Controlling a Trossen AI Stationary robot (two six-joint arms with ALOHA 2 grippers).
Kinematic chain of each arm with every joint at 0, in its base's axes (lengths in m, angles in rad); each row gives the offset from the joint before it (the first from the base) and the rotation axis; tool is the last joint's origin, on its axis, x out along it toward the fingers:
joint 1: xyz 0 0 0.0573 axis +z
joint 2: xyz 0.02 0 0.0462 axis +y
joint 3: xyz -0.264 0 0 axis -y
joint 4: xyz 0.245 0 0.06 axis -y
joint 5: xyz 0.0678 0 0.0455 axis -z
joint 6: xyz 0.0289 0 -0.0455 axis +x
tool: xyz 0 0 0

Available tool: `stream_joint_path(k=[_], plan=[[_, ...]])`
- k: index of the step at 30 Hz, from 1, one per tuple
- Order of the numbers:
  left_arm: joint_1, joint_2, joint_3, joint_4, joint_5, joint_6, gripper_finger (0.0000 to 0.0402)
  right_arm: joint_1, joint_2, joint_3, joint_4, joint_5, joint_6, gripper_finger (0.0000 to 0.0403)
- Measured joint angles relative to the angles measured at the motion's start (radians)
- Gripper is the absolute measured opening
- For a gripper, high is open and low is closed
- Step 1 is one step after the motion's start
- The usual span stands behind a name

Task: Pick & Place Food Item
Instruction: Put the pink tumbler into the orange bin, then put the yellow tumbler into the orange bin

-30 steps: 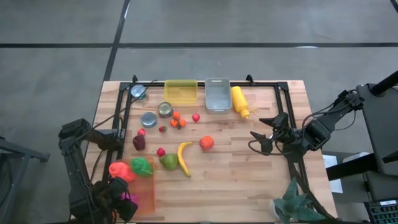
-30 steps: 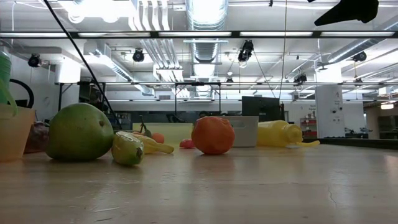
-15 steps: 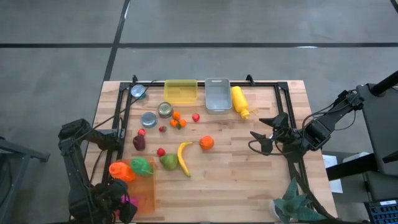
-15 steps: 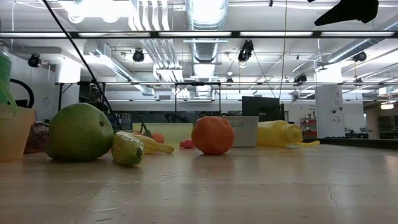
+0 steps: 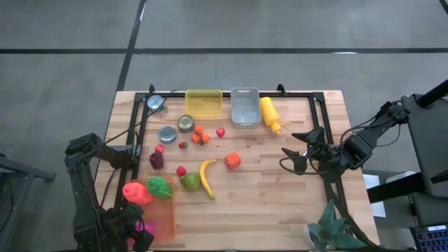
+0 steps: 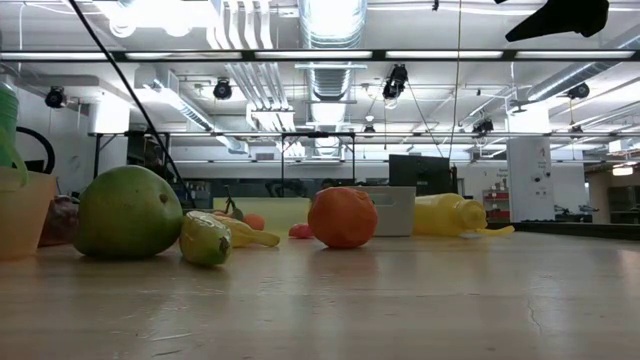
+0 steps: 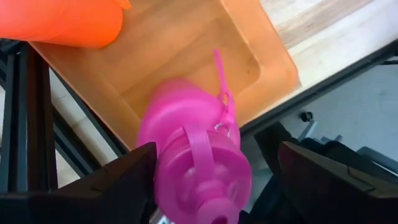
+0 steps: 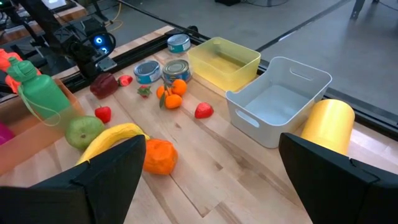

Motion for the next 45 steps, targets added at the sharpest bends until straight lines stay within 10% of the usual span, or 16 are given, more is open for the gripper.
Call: stream_joint_path(k=[36,45], plan=[[0.045,0.000,0.223,-0.165,-0.078,-0.051,0.0342,-0.001,0.000,0.000,0.000,0.000,0.000,0.0364],[0.146,0.002,0.219,-0.122,-0.205,0.197,0.0342,-0.001,0.000,0.000,0.000,0.000,0.000,0.0364]])
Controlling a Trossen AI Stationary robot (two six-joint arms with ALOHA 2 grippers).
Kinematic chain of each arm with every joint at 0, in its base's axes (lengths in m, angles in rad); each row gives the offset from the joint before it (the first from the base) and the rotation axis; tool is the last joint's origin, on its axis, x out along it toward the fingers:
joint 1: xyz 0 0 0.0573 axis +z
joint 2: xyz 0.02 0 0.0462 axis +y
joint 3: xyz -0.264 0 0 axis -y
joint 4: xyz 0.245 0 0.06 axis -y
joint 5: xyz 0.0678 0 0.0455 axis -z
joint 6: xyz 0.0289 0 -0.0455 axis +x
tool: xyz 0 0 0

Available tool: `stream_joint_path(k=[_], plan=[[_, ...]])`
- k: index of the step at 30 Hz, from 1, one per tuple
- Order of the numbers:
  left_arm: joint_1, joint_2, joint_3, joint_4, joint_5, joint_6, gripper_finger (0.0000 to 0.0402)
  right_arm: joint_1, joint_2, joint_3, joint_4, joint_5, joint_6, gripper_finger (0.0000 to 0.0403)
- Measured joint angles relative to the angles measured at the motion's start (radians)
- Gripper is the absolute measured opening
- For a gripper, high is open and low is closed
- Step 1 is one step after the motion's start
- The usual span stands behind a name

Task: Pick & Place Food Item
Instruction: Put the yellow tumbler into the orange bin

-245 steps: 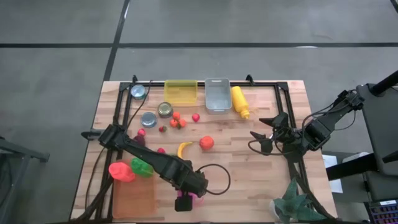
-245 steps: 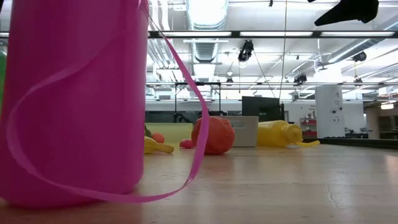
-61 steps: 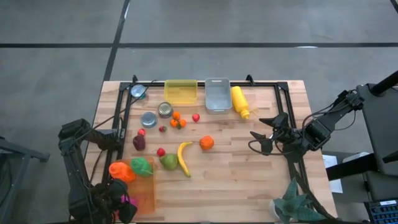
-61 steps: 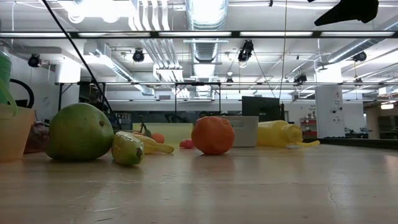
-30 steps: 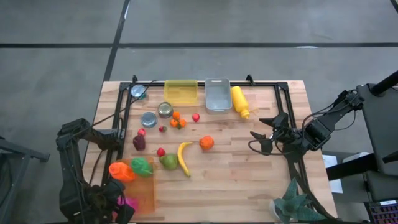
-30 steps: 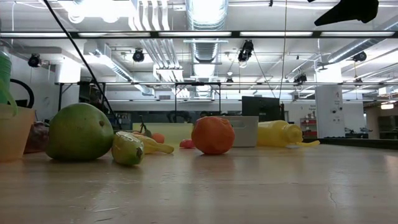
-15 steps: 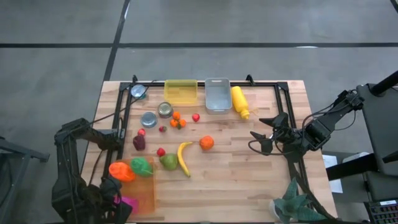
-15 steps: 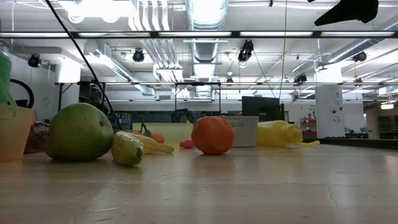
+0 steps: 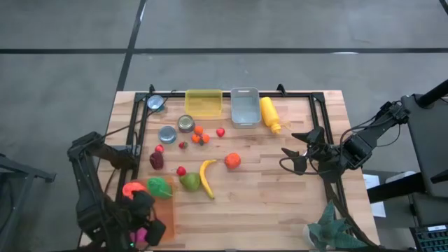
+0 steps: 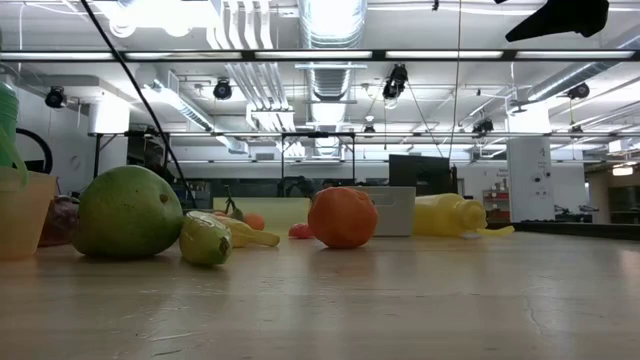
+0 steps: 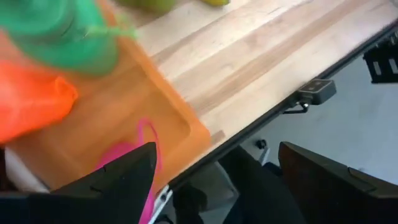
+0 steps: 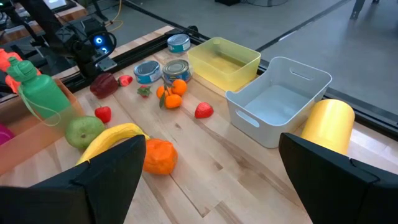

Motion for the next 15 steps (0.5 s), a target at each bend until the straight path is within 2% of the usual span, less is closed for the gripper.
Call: stream_joint_path(k=[5,8,12,15], plan=[[0.080,0.000,0.000,-0.013,-0.018,0.171,0.0342,0.001,0.000,0.000,0.000,0.000,0.000,0.0364],[0.144,0.000,-0.006,-0.014,-0.100,0.305,0.0342,0.001,0.000,0.000,0.000,0.000,0.000,0.0364],[0.231,0.000,-0.031,0.058,-0.189,0.533,0.0342,0.001,0.000,0.000,0.000,0.000,0.000,0.0364],[0.293,0.000,-0.059,0.166,-0.198,0.714,0.0342,0.001,0.000,0.000,0.000,0.000,0.000,0.0364]])
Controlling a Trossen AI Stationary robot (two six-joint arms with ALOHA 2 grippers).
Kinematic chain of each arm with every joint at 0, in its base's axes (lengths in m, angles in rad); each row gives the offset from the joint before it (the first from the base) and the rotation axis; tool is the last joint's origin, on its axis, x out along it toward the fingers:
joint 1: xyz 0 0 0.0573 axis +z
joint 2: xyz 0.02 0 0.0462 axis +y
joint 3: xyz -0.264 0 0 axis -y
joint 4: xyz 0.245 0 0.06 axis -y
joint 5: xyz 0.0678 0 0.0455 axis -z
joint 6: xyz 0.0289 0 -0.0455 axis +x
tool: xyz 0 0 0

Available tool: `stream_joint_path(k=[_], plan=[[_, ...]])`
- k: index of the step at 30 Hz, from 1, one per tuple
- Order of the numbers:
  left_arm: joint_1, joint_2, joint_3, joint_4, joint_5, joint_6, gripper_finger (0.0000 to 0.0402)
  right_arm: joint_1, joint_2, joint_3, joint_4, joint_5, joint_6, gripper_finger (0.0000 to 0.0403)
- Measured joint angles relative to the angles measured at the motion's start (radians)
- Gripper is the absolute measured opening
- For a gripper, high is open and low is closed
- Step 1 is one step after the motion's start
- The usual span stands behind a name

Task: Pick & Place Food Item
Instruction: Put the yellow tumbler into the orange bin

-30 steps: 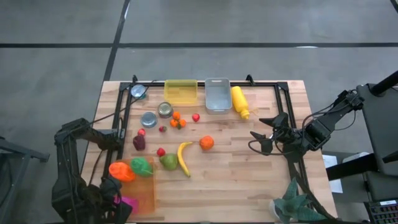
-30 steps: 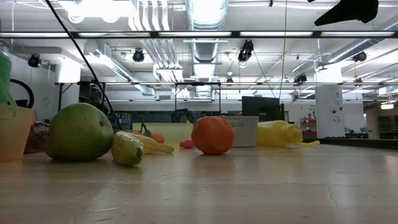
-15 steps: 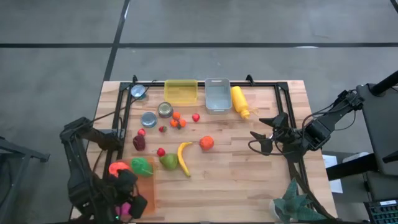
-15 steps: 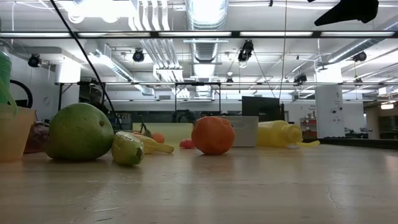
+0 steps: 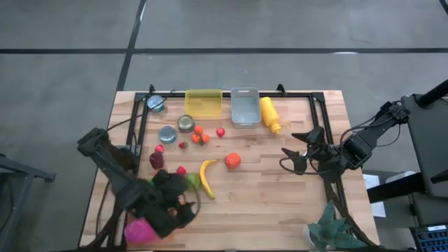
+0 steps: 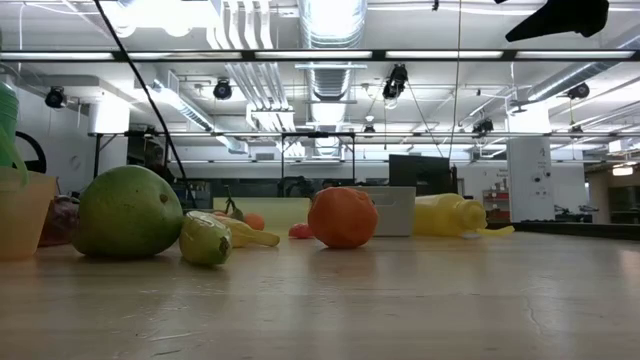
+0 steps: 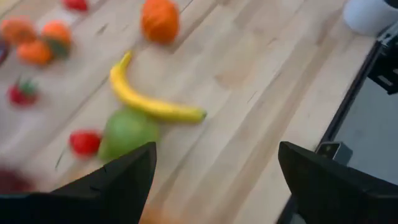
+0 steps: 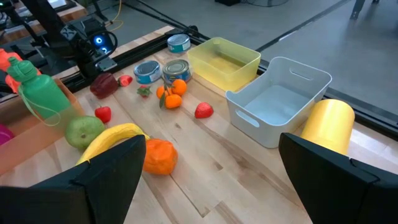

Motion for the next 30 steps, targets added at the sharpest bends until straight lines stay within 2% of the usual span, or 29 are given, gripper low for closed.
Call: stream_joint_path(k=[8,21,27,30], plan=[[0.112,0.000,-0.060,0.283,0.062,0.349,0.0342,0.000,0.000,0.000,0.000,0.000,0.000,0.0364],[0.170,0.001,-0.182,0.611,0.061,0.746,0.0342,-0.001,0.000,0.000,0.001,0.000,0.000,0.0364],[0.210,0.000,-0.202,0.648,0.064,0.784,0.0342,-0.001,0.000,0.000,0.001,0.000,0.000,0.0364],[0.231,0.000,-0.195,0.640,0.065,0.863,0.0342,-0.001,0.000,0.000,0.002,0.000,0.000,0.0364]])
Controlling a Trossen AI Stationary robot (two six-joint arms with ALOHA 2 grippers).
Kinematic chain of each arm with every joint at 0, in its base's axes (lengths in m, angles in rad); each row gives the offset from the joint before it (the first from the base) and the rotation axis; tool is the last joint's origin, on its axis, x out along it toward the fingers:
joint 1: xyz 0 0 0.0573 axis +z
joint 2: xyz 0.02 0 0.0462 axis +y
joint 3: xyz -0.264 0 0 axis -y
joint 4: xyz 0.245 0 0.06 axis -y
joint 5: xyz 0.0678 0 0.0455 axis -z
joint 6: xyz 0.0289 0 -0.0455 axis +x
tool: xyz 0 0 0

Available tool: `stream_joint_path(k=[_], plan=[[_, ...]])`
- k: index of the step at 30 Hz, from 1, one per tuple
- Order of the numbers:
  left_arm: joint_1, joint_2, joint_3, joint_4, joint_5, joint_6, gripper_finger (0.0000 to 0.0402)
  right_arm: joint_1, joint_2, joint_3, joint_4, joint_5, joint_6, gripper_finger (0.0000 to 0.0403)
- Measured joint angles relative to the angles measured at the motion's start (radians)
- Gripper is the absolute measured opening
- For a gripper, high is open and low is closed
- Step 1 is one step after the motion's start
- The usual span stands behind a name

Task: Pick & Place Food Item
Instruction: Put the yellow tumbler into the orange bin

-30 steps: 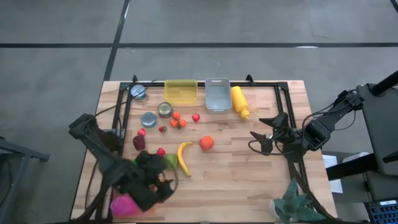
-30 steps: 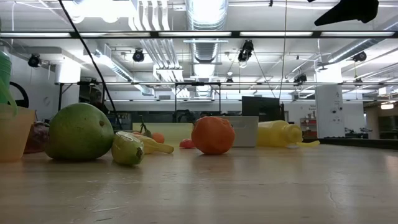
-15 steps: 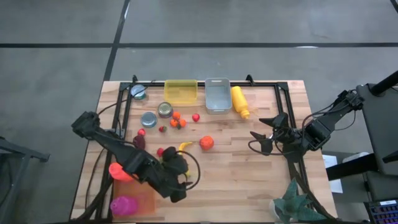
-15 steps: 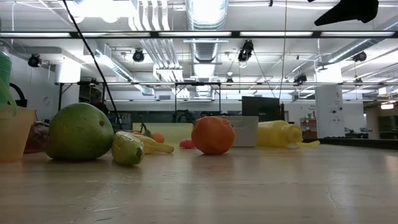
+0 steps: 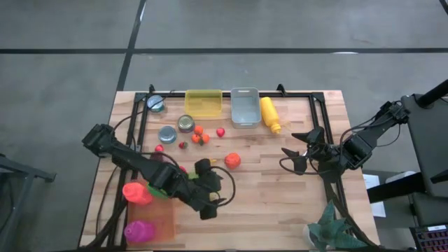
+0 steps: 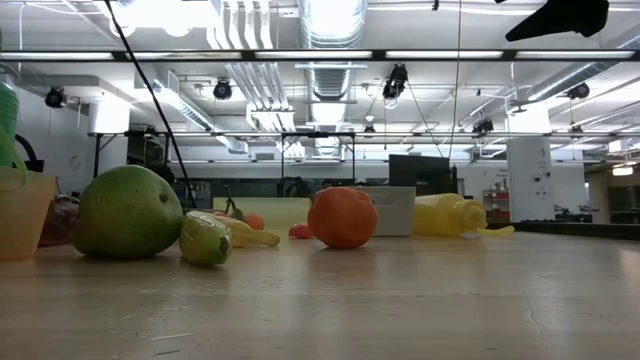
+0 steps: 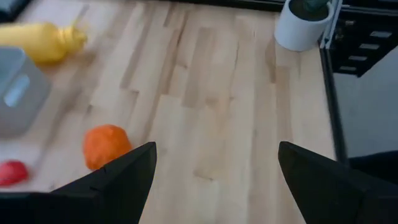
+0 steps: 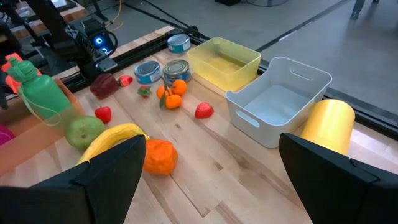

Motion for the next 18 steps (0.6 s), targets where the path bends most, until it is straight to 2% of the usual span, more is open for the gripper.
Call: stream_joint_path(k=[7,18], plan=[[0.066,0.000,0.010,0.053,-0.001,0.192,0.0342,0.000,0.000,0.000,0.004,0.000,0.000,0.0364],[0.226,0.000,0.010,0.494,-0.004,0.637,0.0342,0.001,0.000,0.000,0.012,0.000,-0.001,0.0364]])
